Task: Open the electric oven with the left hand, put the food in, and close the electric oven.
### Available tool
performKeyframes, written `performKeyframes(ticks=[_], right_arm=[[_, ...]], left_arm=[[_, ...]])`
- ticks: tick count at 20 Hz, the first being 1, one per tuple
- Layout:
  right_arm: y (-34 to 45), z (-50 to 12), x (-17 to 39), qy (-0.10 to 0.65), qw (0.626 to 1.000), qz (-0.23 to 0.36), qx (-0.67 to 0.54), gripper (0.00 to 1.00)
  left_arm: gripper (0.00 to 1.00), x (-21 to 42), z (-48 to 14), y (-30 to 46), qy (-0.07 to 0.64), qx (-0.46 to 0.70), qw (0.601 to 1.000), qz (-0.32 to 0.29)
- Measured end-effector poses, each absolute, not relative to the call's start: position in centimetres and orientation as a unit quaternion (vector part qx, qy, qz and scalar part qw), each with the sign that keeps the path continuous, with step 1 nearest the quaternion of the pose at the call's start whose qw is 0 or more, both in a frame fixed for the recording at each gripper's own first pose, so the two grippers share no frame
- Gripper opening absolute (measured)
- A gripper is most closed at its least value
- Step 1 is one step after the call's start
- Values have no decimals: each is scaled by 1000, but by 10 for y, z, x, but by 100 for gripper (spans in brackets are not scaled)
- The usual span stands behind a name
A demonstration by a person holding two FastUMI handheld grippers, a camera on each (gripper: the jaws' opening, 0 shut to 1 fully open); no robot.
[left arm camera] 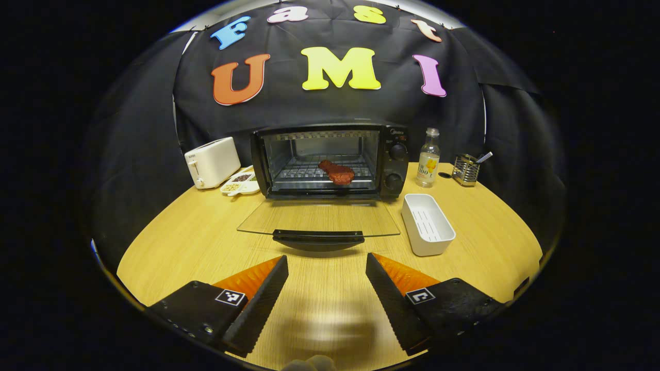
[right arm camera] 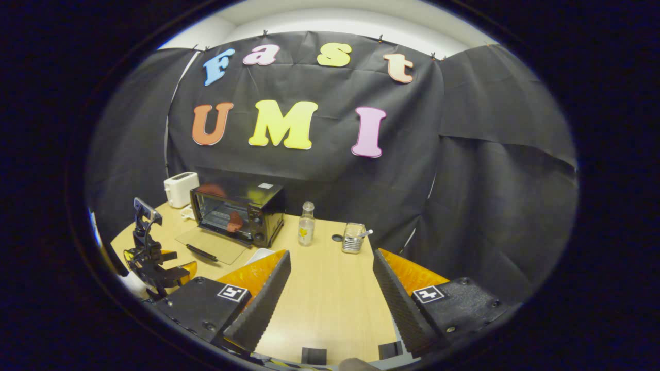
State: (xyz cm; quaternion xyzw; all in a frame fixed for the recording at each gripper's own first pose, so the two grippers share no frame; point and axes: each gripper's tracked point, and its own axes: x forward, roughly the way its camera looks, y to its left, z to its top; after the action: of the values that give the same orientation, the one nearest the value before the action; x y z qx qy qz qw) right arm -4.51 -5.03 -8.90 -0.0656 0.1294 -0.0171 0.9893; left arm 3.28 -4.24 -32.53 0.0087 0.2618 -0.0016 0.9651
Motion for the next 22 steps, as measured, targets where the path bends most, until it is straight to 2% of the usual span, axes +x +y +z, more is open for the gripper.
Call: performKeyframes(ticks=[10, 22], right_arm=[[-21, -88, -52, 145, 985, -69, -56, 100], [-19, -92, -48, 148, 984, -96, -34, 100]], left_arm=[[97, 79, -374, -33, 292, 24, 955, -39], [97, 85, -370, -29, 299, 26, 953, -40]])
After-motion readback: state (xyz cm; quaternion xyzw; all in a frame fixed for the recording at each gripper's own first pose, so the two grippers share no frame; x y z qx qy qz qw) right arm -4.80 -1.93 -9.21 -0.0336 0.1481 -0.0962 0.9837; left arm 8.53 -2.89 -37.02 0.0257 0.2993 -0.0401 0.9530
